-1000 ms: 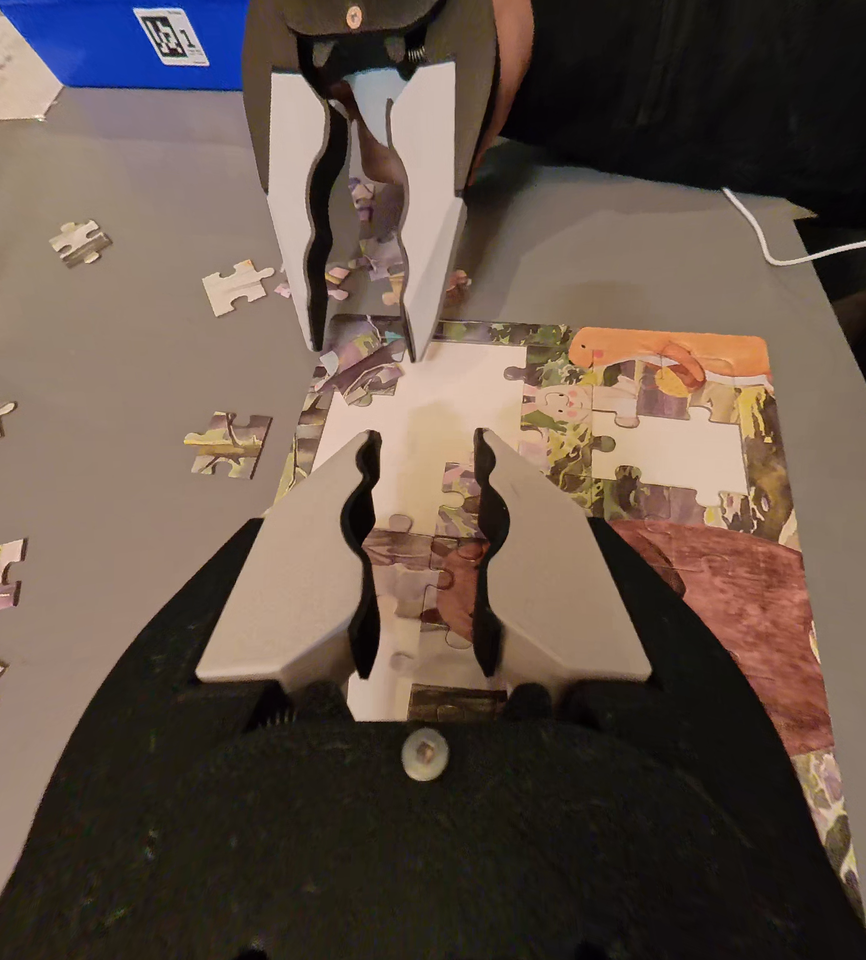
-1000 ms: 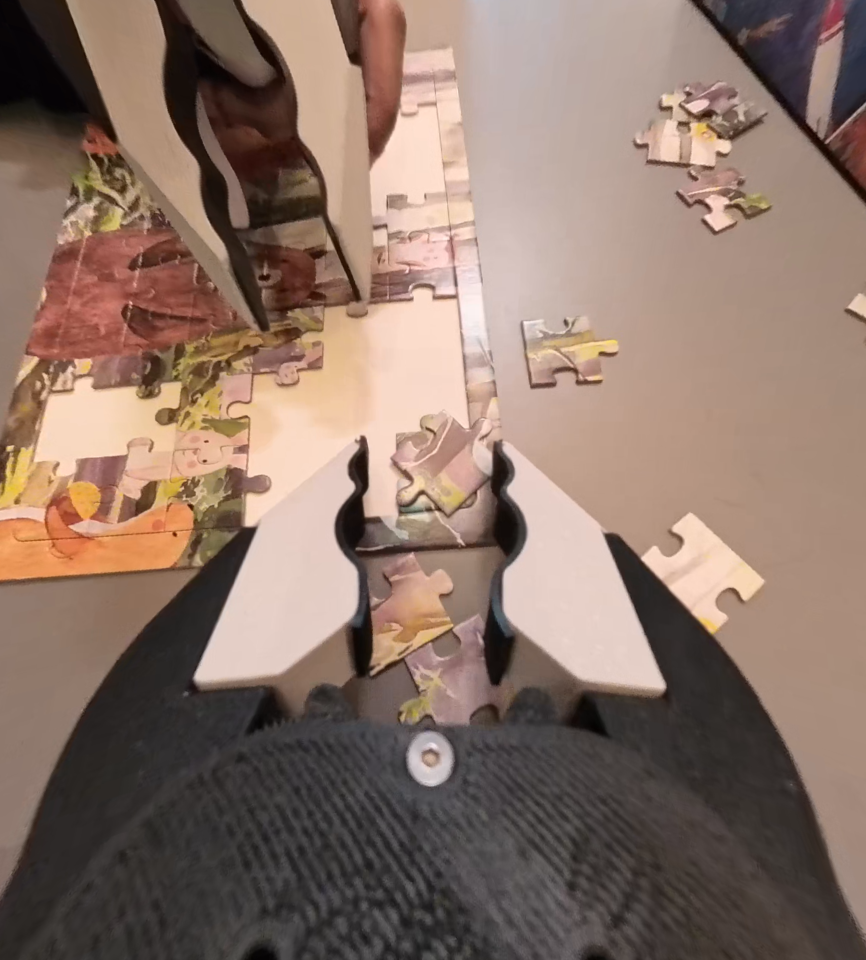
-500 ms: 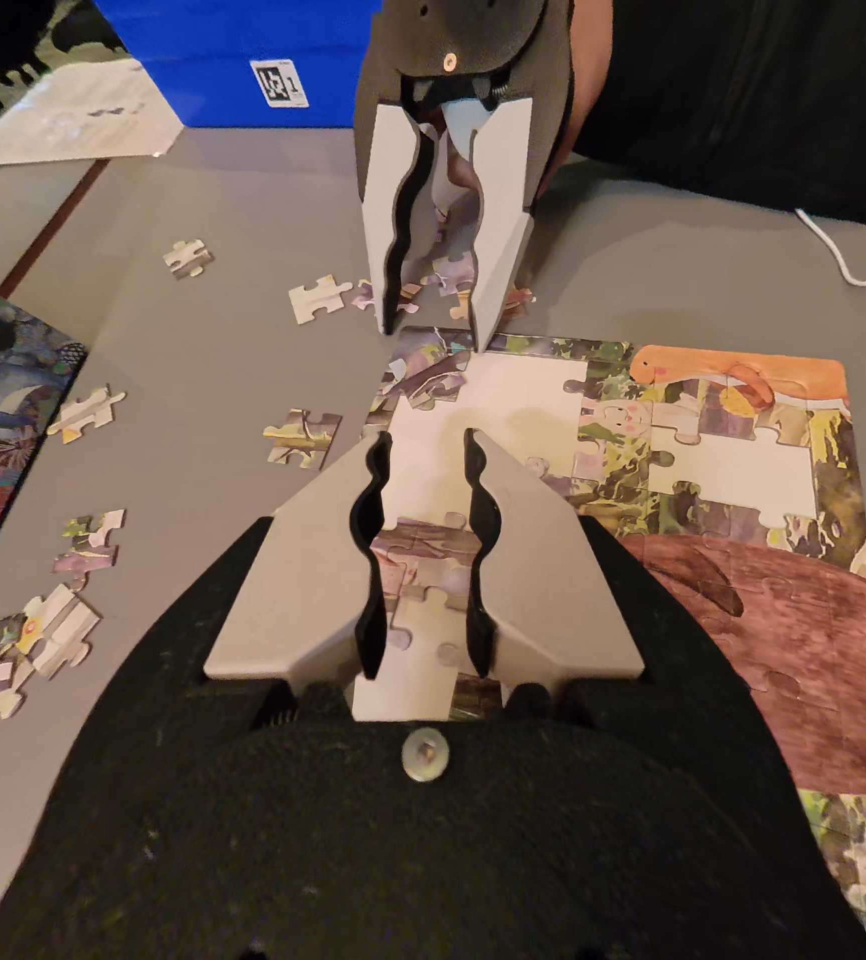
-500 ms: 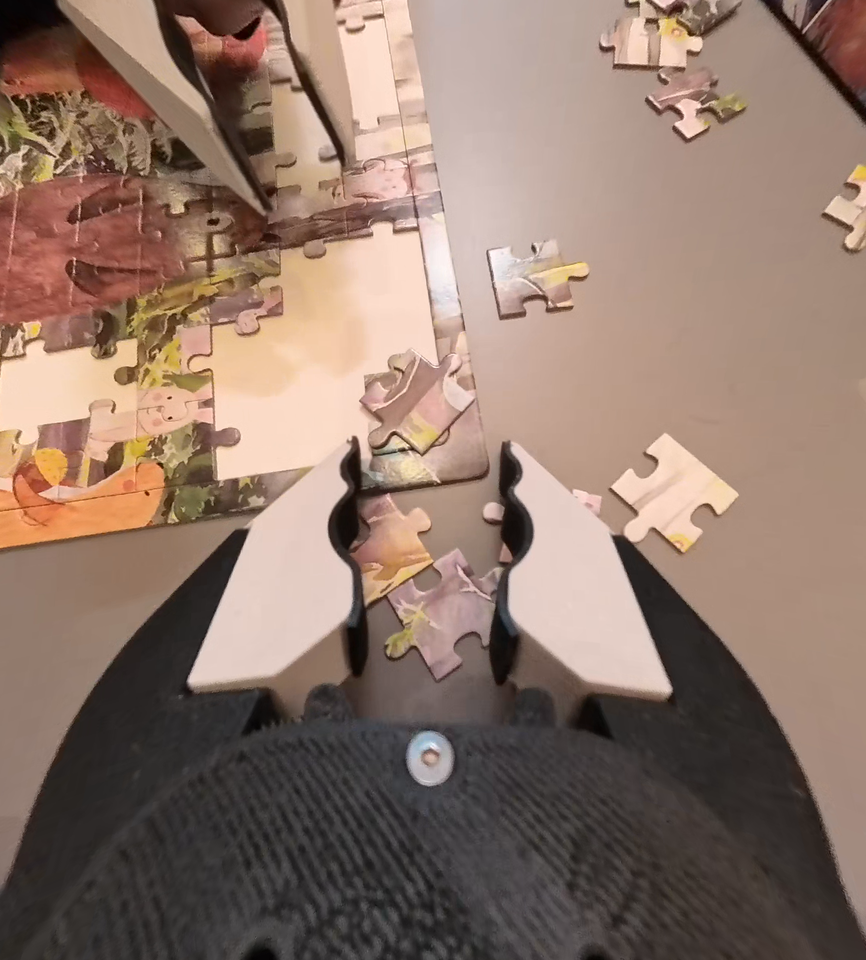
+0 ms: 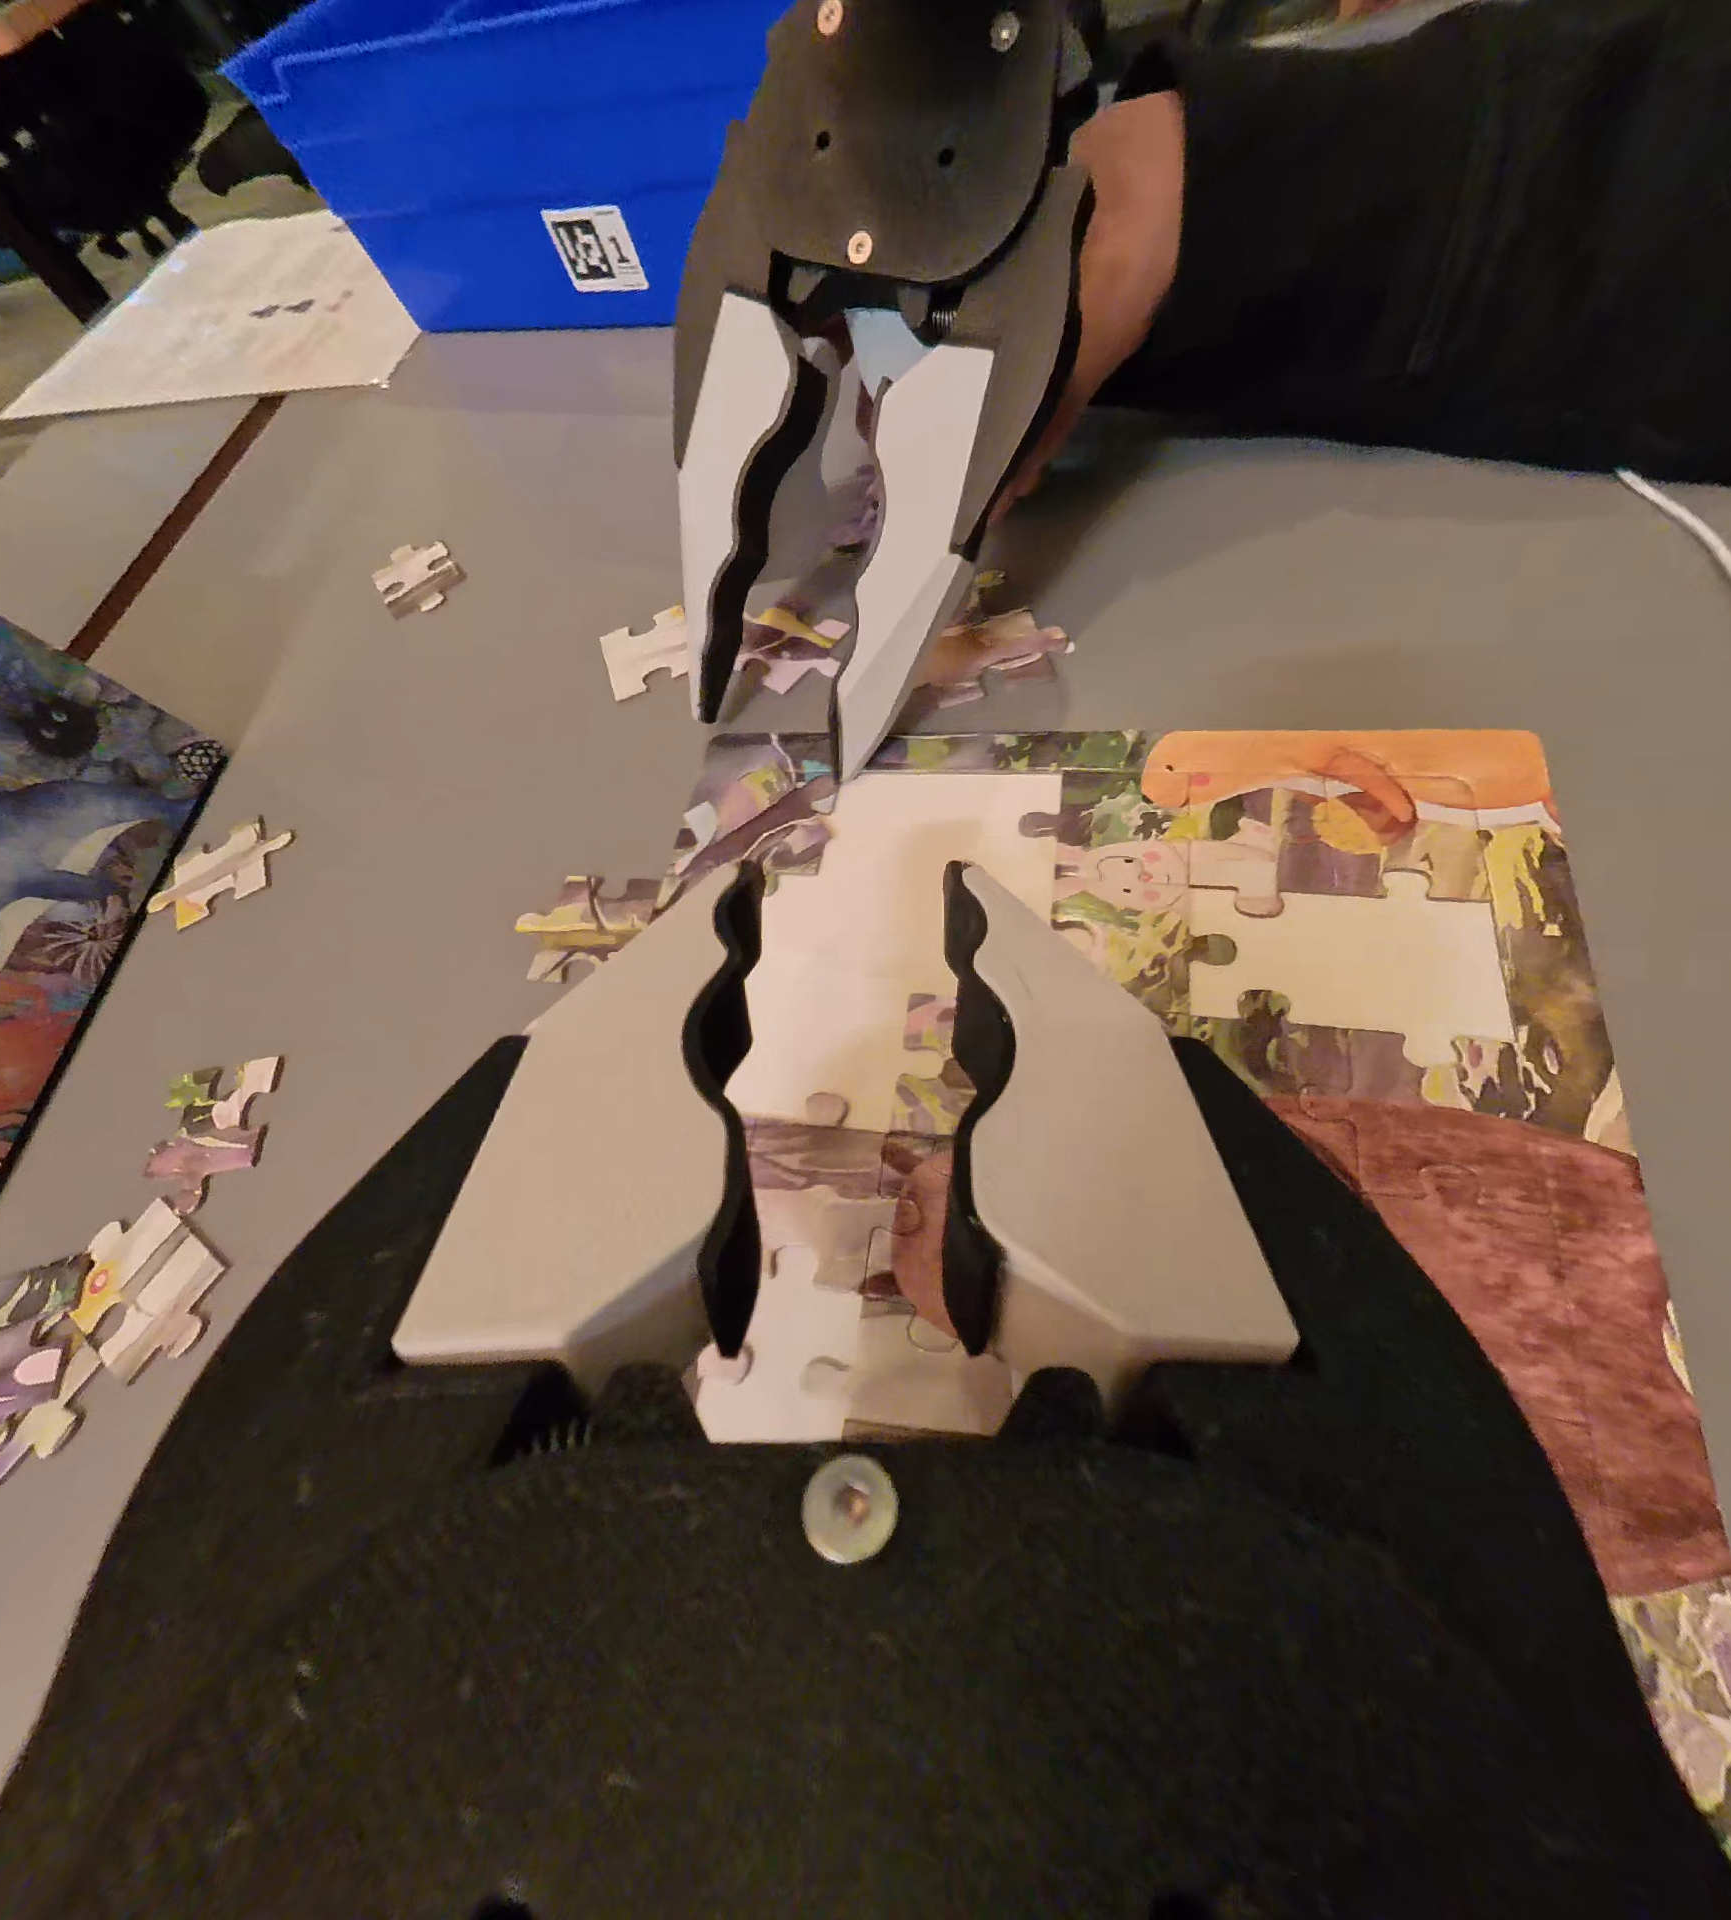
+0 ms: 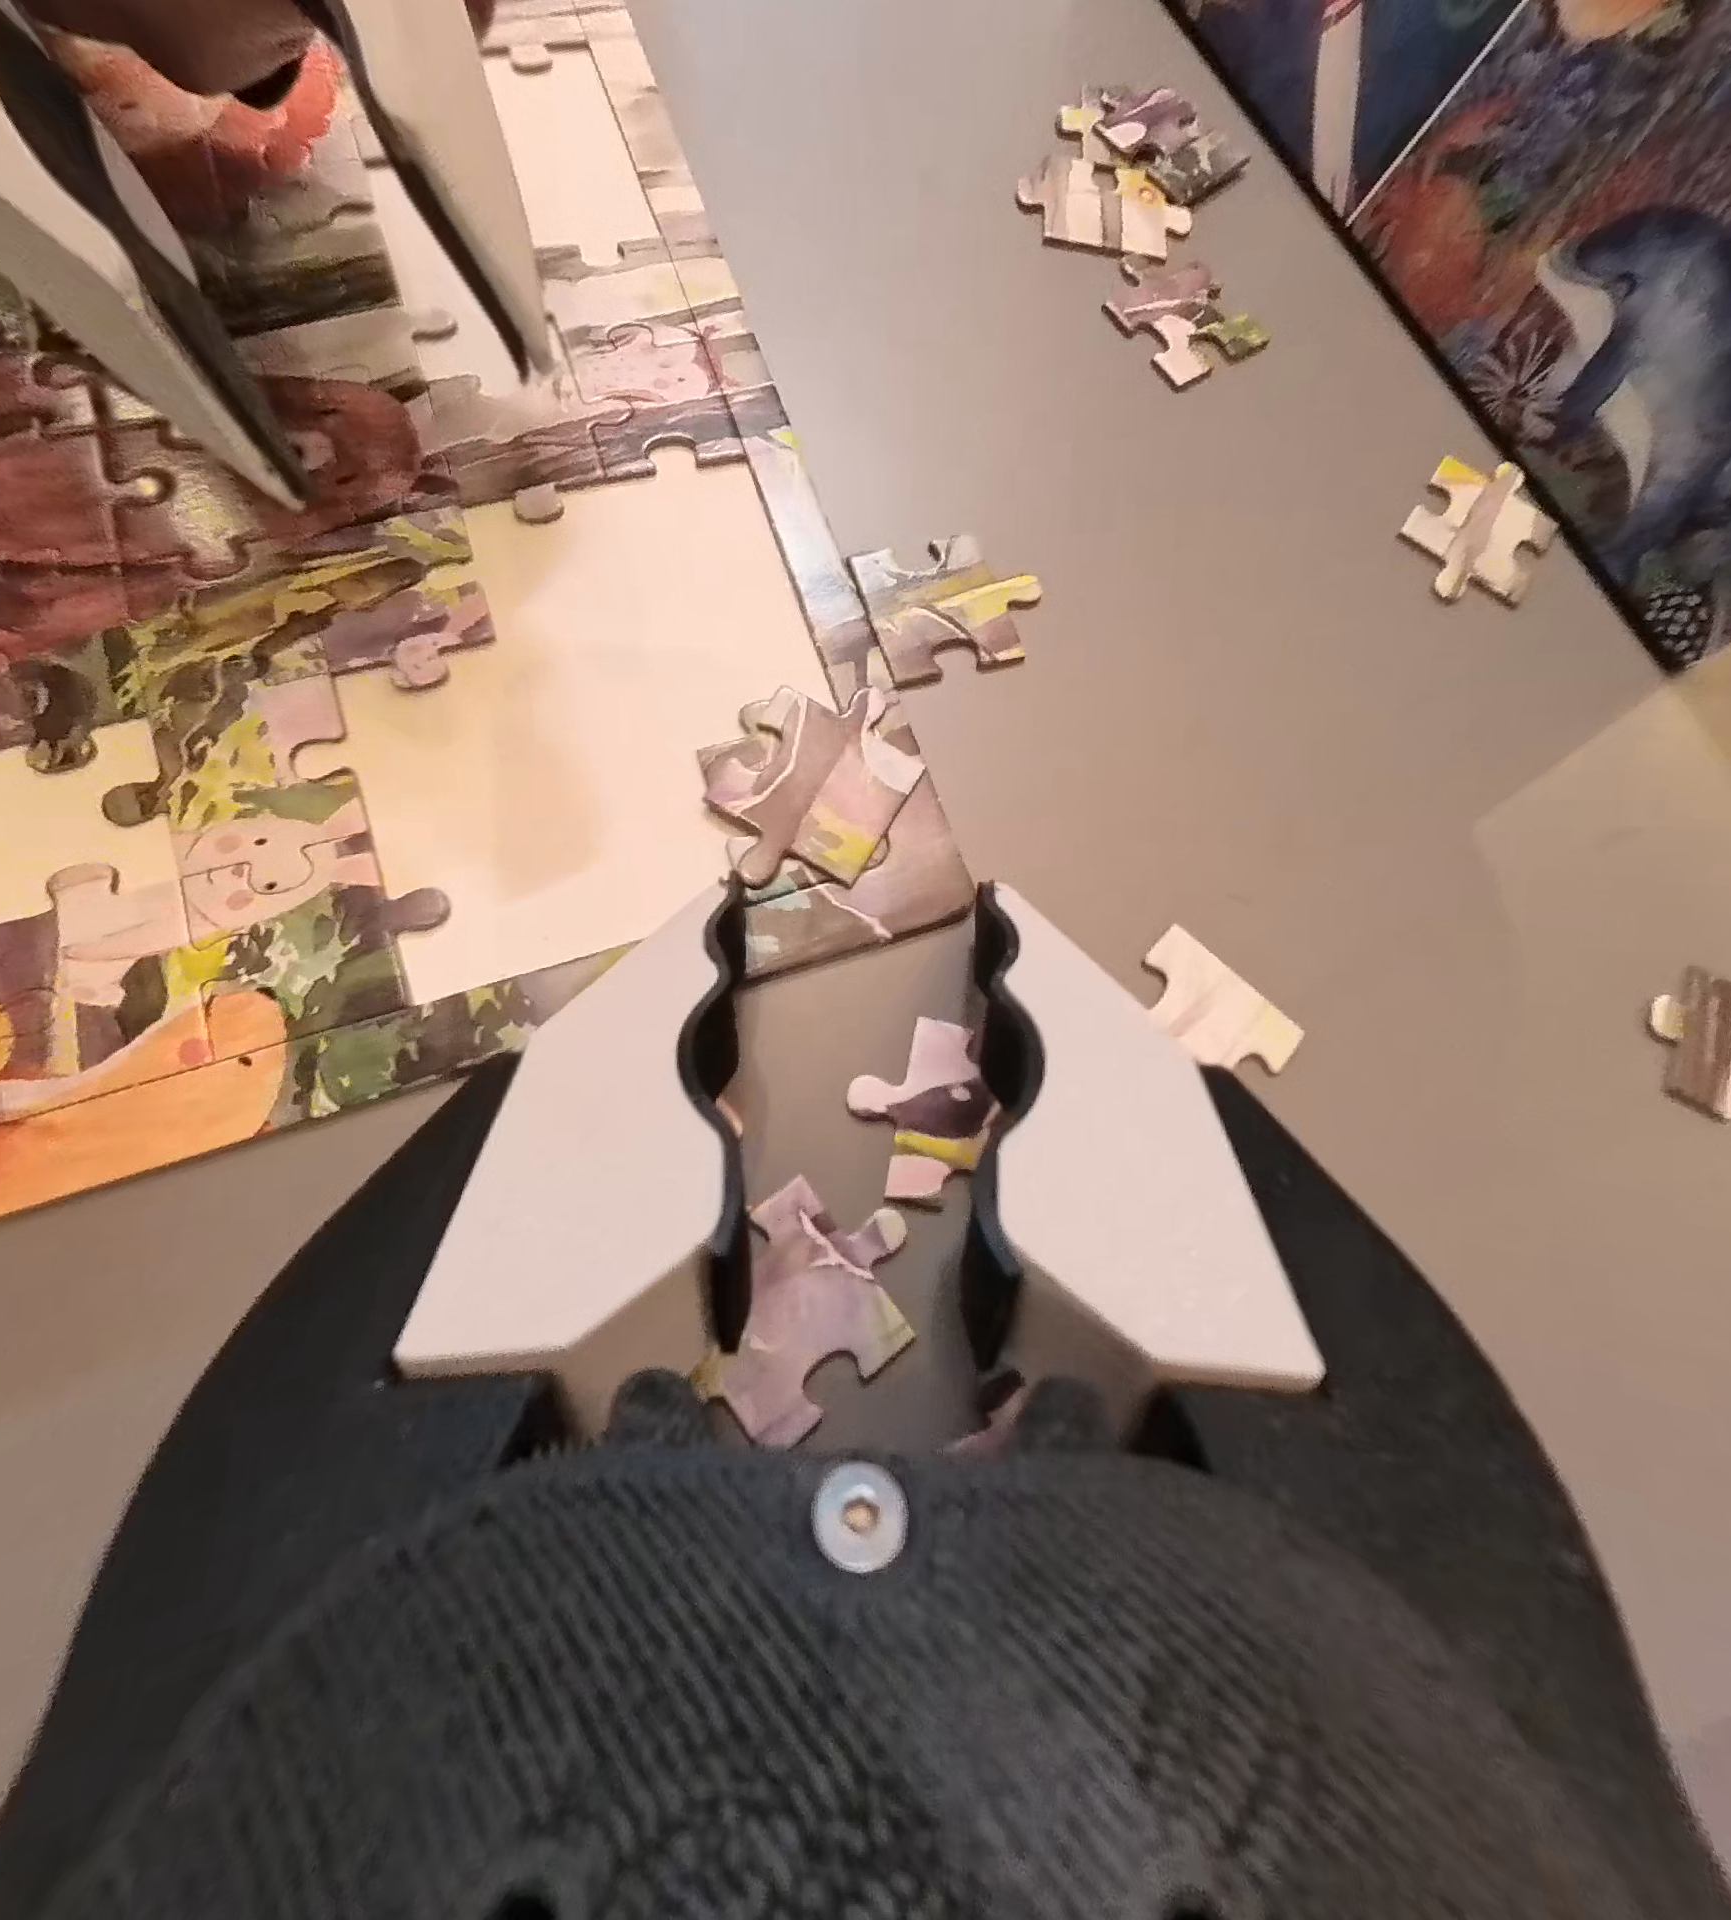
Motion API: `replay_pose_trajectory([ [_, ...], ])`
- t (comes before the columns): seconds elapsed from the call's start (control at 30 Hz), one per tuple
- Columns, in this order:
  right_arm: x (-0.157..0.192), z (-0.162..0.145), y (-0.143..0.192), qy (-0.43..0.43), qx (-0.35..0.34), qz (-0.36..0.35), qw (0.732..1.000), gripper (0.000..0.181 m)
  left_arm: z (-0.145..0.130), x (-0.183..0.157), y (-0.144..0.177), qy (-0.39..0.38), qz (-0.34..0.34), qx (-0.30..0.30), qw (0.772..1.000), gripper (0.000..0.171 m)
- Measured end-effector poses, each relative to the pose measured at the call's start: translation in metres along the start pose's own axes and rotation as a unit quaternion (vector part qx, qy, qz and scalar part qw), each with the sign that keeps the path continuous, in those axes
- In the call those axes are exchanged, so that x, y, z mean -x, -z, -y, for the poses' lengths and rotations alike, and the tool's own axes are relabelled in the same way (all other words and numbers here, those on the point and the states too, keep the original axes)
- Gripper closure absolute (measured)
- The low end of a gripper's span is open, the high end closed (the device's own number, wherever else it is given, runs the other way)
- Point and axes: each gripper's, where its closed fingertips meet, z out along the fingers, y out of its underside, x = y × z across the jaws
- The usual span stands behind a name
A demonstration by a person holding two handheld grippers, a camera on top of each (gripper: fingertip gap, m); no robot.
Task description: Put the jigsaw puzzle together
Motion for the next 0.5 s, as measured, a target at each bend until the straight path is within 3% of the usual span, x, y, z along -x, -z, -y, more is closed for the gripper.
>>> replay_pose_trajectory([
  [0.1, -0.004, 0.002, 0.004, 0.002, -0.014, -0.013, 1.000, 0.132, 0.000, -0.002, -0.002, -0.011, 0.008, 0.001, 1.000, 0.138],
  [0.27, -0.004, 0.032, 0.018, -0.047, -0.120, 0.020, 0.991, 0.131, 0.006, 0.001, 0.000, -0.018, 0.031, -0.016, 0.999, 0.140],
  [0.5, 0.002, 0.022, 0.003, -0.022, -0.066, 0.007, 0.998, 0.133, 0.002, 0.001, -0.003, -0.026, 0.059, -0.014, 0.998, 0.142],
])
